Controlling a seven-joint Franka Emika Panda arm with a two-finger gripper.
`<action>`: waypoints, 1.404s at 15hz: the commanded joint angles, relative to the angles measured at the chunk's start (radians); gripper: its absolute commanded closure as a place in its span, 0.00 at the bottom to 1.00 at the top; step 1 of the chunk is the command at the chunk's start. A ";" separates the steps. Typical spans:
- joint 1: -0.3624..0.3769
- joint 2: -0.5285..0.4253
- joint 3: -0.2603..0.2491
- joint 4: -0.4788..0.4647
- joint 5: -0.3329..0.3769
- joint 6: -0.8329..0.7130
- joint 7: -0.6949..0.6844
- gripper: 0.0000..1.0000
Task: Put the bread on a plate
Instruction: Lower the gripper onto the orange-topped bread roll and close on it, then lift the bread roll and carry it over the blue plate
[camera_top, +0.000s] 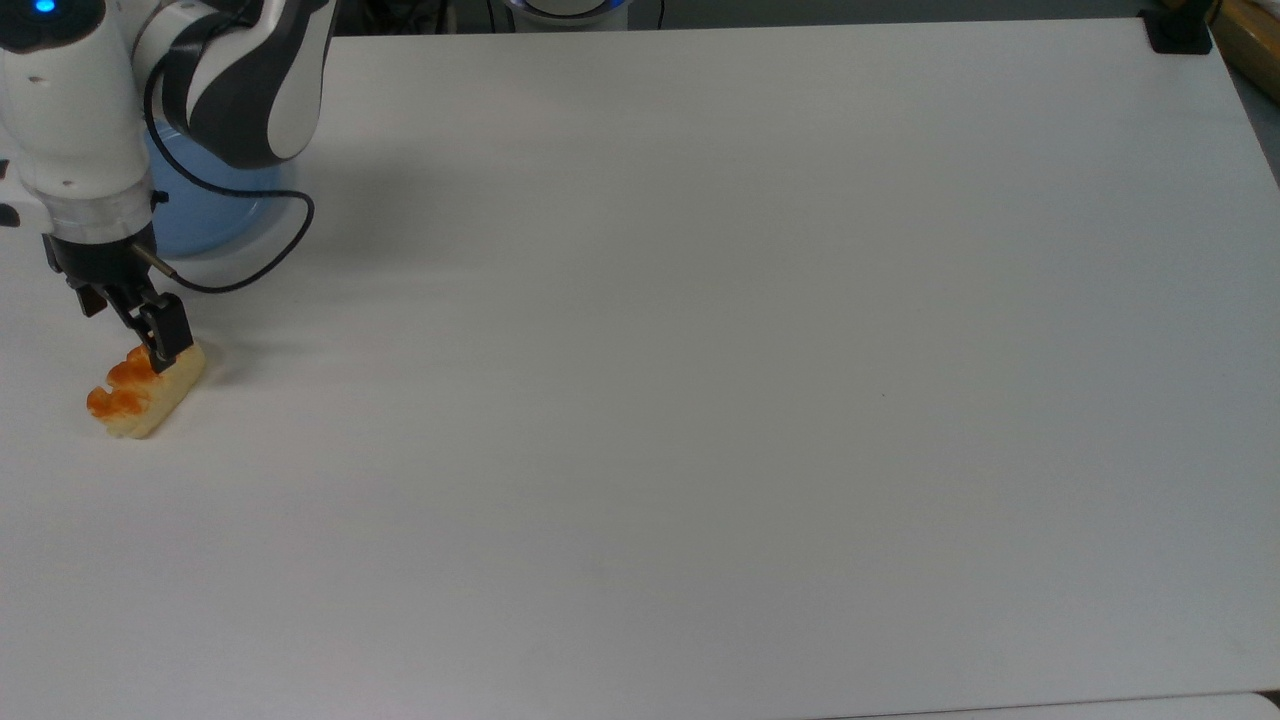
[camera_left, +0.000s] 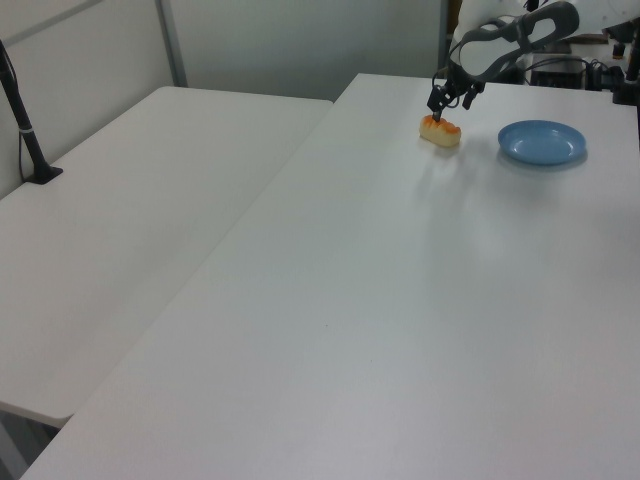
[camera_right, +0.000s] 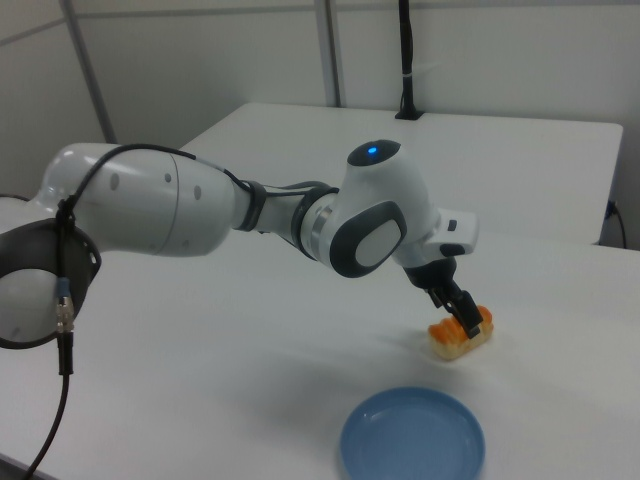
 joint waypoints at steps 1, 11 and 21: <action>0.012 0.066 -0.002 0.052 -0.016 0.043 0.062 0.00; 0.029 0.113 0.001 0.052 -0.055 0.106 0.081 0.53; -0.009 -0.089 0.001 0.072 -0.036 -0.073 -0.053 0.69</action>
